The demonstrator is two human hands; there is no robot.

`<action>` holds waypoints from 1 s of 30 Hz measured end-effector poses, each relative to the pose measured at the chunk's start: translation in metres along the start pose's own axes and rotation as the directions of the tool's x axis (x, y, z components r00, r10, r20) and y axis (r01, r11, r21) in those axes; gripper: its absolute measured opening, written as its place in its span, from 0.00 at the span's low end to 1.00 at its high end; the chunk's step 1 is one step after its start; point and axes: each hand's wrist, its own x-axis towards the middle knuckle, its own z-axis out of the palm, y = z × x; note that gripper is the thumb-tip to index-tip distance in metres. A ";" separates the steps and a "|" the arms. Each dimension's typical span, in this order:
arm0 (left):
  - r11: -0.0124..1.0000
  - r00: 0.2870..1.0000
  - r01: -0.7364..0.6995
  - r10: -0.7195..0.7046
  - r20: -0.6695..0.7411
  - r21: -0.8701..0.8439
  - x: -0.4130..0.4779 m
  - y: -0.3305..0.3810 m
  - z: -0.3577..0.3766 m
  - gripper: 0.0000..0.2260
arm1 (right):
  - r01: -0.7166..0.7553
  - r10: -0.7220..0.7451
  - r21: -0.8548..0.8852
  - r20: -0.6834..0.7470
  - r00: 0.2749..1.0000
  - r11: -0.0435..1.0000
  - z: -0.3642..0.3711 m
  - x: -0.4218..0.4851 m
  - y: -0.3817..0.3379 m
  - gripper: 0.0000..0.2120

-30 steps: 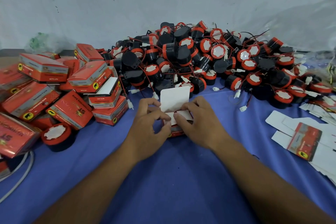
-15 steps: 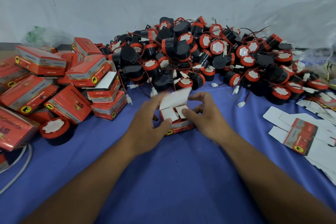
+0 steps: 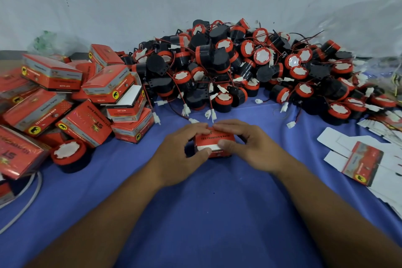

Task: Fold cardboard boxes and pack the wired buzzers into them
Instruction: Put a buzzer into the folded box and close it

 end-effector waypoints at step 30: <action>0.998 0.999 0.028 -0.026 -0.039 0.050 -0.001 -0.004 -0.001 0.20 | 0.118 -0.118 -0.089 0.004 0.993 0.989 0.022 -0.002 -0.003 0.22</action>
